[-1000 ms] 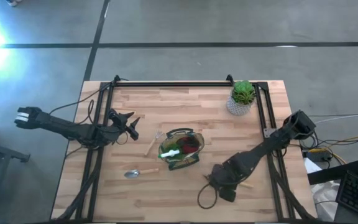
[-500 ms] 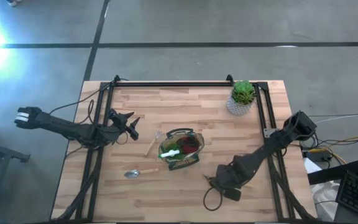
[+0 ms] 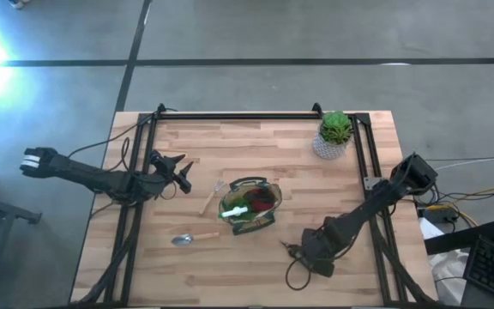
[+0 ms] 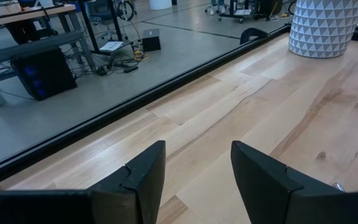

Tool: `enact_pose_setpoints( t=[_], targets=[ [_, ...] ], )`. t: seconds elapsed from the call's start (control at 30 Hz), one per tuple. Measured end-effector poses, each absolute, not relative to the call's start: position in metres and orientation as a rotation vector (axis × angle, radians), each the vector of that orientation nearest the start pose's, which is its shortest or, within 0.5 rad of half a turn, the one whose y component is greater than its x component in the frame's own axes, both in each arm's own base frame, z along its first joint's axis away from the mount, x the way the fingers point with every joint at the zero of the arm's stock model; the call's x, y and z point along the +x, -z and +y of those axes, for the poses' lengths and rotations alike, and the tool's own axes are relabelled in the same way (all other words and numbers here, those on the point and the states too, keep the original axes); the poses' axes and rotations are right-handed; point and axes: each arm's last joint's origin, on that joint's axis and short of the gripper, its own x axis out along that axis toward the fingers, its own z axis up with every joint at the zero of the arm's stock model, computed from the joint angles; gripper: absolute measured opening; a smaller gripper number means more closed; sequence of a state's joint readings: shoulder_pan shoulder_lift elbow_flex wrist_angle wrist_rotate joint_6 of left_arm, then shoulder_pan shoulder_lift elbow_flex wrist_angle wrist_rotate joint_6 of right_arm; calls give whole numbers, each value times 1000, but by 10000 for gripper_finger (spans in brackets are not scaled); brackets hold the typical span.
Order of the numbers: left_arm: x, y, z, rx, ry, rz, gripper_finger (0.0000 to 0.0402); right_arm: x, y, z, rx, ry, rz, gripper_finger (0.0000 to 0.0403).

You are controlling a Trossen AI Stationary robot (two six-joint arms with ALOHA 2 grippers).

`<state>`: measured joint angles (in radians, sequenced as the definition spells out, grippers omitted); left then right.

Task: Pick & Place Garden tools in Gardening bag
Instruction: Put the right light brown hand rake into the green gardening bag

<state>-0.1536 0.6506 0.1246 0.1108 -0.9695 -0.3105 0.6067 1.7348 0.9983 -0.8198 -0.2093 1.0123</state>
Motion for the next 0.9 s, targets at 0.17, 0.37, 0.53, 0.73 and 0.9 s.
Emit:
enact_pose_setpoints(
  t=[0.17,0.37,0.53,0.73,0.9],
  targets=[
    [131,-158,4,-63,-848,232,186,225,-137,164,462,239,1698,120],
    [131,-158,4,-63,-848,232,186,224,-134,162,485,250,1686,99],
    [131,-158,4,-63,-848,232,186,224,-133,162,478,267,1671,80],
    [131,-158,4,-63,-848,232,186,225,-133,162,488,262,1670,51],
    [131,-158,4,-63,-848,232,186,225,-133,162,510,242,1694,51]
  ],
)
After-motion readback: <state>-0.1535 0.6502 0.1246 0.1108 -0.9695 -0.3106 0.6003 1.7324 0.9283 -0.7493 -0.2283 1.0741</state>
